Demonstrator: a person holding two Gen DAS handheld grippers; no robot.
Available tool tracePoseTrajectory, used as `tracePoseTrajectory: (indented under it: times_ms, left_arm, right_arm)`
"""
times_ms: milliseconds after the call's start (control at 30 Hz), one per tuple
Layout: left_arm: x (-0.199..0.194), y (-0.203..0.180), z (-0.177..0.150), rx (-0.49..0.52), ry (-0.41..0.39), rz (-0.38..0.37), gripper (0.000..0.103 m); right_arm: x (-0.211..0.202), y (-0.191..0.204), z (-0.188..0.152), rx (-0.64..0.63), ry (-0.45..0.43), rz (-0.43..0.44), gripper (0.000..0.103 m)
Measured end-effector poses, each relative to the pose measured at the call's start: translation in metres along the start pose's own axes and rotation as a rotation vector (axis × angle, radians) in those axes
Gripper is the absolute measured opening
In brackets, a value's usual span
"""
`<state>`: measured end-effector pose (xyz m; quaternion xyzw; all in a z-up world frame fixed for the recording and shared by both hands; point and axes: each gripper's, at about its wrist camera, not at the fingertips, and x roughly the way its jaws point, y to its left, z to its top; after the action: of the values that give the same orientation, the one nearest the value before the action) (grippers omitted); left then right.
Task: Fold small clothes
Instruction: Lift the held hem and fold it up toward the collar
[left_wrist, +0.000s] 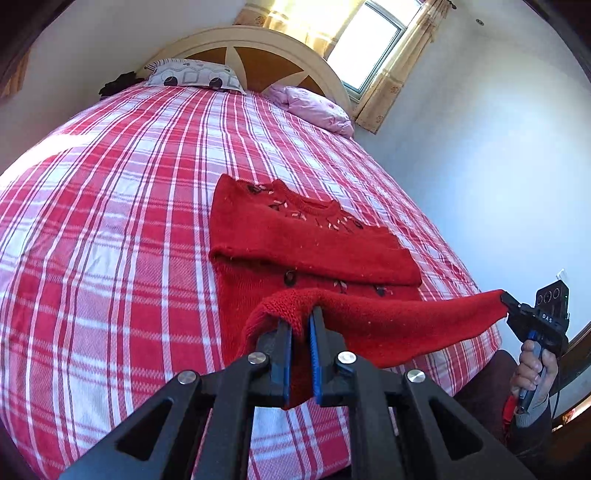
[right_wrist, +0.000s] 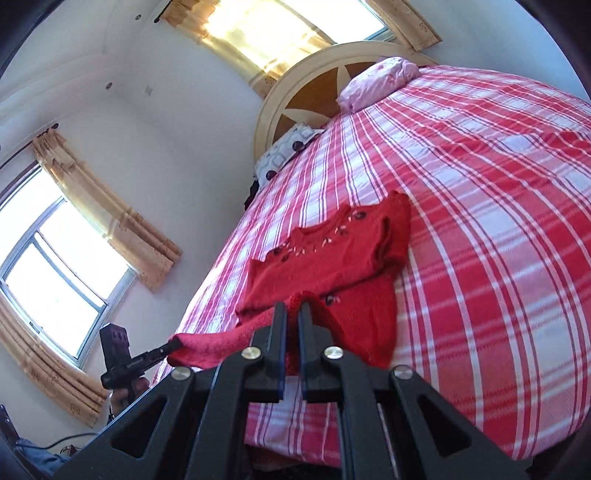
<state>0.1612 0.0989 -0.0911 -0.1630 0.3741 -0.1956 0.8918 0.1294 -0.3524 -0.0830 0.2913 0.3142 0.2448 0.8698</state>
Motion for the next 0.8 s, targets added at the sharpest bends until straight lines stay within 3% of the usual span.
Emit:
tracePoseTrajectory:
  times_ms: [300,800]
  left_arm:
    - [0.019,0.003,0.057,-0.003,-0.039,0.007,0.008]
    - [0.093,0.031,0.129,-0.059,0.007,0.012,0.008]
  right_arm:
    - [0.028,-0.002,0.057,-0.003,-0.033,-0.018,0.008]
    - [0.107,-0.032,0.115,0.045,0.007,-0.076,0.008]
